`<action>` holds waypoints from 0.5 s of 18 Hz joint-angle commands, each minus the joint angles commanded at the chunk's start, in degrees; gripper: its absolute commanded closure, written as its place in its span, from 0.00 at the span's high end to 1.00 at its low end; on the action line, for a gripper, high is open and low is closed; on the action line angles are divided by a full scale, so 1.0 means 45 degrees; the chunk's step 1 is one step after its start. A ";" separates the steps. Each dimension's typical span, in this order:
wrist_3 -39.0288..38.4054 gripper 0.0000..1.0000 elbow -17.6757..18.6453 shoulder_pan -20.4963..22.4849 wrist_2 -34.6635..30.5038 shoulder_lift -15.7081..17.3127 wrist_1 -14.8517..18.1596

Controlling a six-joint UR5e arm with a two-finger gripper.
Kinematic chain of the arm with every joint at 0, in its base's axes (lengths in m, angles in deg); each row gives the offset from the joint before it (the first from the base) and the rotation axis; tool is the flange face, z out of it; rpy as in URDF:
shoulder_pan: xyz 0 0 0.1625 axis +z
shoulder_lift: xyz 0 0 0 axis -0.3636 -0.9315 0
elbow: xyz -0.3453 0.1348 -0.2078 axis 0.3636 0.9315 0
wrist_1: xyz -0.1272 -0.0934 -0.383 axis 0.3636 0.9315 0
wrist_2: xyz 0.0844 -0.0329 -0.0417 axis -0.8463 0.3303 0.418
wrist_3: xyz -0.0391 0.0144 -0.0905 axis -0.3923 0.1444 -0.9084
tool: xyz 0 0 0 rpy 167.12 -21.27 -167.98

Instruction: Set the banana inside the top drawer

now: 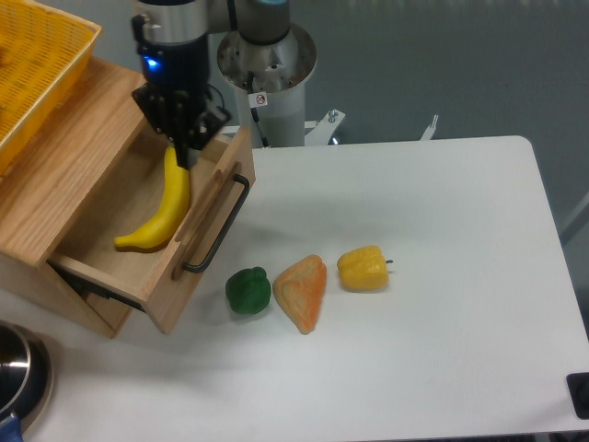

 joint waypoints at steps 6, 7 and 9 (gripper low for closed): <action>0.0373 1.00 0.0293 0.0584 -0.1657 -0.0156 -0.0195; 0.0430 1.00 0.0216 0.0683 -0.1680 -0.0311 -0.0177; 0.0451 1.00 0.0254 0.1092 -0.1699 -0.0586 -0.0079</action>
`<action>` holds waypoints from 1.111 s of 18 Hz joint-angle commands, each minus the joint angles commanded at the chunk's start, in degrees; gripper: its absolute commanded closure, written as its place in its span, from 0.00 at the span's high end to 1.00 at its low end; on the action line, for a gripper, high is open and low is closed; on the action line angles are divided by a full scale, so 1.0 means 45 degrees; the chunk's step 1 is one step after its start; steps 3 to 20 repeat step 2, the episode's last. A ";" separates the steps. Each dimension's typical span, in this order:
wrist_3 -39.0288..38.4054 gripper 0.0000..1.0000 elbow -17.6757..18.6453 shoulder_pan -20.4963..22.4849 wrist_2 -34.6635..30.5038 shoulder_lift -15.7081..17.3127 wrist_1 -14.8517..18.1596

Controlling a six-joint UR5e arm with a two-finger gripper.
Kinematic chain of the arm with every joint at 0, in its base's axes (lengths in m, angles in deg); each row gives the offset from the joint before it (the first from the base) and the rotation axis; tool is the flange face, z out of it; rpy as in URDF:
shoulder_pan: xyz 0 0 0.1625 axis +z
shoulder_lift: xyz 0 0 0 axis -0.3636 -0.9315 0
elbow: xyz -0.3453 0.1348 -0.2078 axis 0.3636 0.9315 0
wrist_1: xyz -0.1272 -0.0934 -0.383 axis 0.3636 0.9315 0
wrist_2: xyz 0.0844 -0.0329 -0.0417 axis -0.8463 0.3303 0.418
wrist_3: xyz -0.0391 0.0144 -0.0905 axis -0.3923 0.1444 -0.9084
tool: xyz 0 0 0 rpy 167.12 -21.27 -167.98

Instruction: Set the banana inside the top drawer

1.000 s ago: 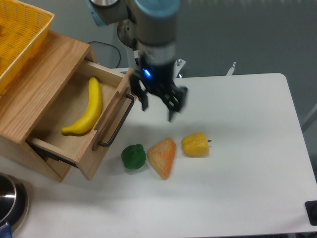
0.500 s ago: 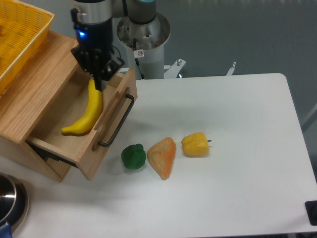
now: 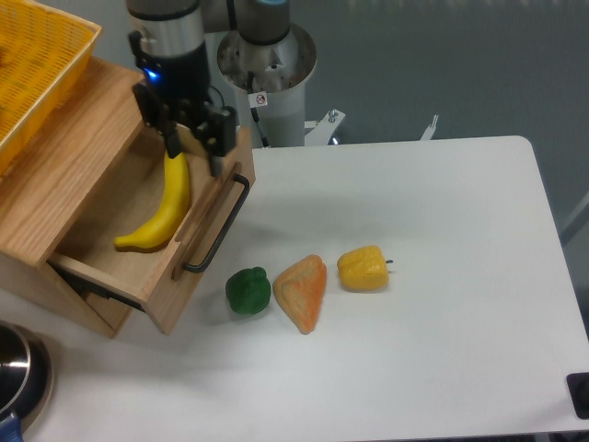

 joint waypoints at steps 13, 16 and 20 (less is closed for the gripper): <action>0.0000 1.00 0.0020 0.0312 0.0000 -0.0098 0.0020; 0.0000 1.00 0.0020 0.0312 0.0000 -0.0098 0.0020; 0.0000 1.00 0.0020 0.0312 0.0000 -0.0098 0.0020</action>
